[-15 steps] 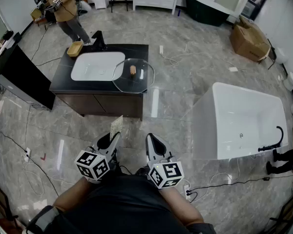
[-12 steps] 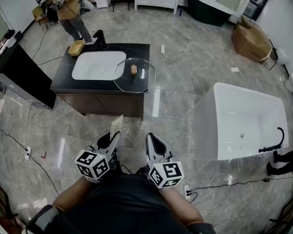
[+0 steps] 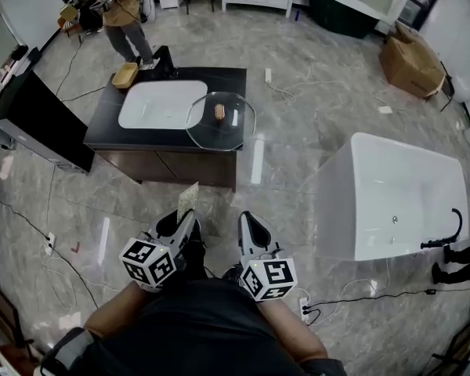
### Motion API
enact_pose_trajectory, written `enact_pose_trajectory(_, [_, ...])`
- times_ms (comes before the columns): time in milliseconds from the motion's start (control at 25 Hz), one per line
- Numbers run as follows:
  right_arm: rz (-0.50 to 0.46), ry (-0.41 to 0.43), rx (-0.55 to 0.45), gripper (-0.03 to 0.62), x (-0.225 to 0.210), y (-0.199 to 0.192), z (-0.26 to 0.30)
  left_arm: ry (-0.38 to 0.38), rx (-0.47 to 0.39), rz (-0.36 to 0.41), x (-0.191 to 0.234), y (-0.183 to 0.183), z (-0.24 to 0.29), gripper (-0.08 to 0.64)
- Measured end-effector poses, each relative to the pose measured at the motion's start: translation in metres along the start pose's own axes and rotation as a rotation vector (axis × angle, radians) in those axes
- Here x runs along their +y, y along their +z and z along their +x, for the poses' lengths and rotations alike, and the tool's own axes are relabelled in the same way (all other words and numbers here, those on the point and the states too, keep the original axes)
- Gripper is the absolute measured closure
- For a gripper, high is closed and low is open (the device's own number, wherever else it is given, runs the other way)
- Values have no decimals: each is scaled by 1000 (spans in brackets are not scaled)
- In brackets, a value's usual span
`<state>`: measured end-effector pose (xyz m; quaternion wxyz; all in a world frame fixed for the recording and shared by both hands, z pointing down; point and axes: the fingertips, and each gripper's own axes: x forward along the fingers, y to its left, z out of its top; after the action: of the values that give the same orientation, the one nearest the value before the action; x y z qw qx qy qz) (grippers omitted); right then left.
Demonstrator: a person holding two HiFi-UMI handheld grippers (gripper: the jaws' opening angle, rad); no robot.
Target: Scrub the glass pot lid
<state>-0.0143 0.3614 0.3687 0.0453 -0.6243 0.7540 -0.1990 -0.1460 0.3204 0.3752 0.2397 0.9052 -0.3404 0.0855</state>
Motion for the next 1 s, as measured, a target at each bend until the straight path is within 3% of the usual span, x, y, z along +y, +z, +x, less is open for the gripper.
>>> enact_pose_trajectory(280, [4, -36, 42, 584, -23, 1, 81, -41, 28, -28, 61, 22, 66, 485])
enact_pose_trajectory(640, [-8, -165, 84, 584, -48, 36, 204, -184, 91, -76, 141, 85, 168, 485])
enact_pose_trajectory(880, [17, -227, 111, 584, -67, 49, 248, -207, 111, -100, 178, 109, 207, 485])
enact_pose_trajectory(1000, [-14, -233, 134, 585, -67, 50, 267, -192, 105, -120, 197, 115, 215, 485])
